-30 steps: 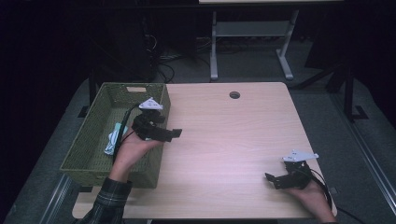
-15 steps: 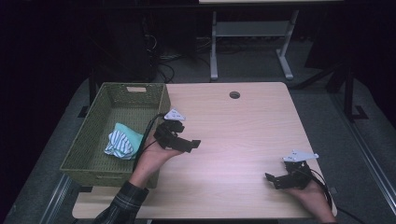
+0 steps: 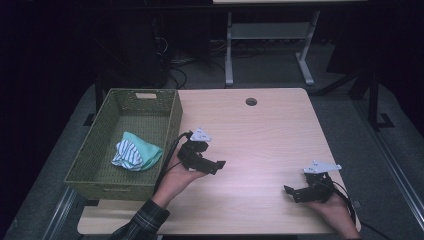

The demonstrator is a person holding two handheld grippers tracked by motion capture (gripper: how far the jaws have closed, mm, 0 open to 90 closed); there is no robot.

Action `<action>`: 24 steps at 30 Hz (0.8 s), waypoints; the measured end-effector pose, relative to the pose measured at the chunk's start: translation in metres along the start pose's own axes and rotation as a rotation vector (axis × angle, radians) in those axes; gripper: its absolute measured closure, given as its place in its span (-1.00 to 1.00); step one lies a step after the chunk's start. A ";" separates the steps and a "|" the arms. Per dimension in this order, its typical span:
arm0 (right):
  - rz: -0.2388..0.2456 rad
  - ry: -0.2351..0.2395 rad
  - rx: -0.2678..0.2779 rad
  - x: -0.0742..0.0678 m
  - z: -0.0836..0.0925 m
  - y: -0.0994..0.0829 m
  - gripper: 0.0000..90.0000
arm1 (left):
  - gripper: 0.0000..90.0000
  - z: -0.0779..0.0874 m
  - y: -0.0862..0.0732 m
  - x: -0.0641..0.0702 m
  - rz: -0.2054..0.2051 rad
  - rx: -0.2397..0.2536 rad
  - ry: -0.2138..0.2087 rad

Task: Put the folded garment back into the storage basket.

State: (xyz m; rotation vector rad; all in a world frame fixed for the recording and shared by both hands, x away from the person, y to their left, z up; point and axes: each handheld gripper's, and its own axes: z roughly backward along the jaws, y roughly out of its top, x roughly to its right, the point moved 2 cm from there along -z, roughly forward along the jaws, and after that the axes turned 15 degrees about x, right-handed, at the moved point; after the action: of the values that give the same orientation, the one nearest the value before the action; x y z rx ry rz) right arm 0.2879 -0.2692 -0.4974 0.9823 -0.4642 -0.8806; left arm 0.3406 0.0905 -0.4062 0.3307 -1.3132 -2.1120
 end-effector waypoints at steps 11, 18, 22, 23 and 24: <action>0.002 0.002 0.000 0.000 0.000 0.000 -0.96 | -0.72 -0.020 -0.027 0.002 -0.009 -0.034 0.013; 0.004 0.000 -0.002 0.000 0.000 0.000 -0.96 | -0.72 -0.032 -0.043 0.000 -0.021 -0.069 0.018; 0.004 -0.001 0.001 0.000 0.000 0.000 -0.96 | -0.73 -0.038 -0.049 -0.001 -0.037 -0.080 0.029; 0.003 0.000 0.001 0.000 0.000 0.000 -0.96 | -0.73 -0.039 -0.051 -0.001 -0.030 -0.078 0.029; 0.000 0.003 0.000 0.000 0.000 0.000 -0.96 | -0.73 -0.040 -0.053 -0.001 -0.035 -0.087 0.026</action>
State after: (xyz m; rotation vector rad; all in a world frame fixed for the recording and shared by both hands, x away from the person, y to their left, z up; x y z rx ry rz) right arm 0.2875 -0.2692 -0.4976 0.9829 -0.4618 -0.8794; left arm 0.3422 0.0785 -0.4716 0.3460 -1.2049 -2.1792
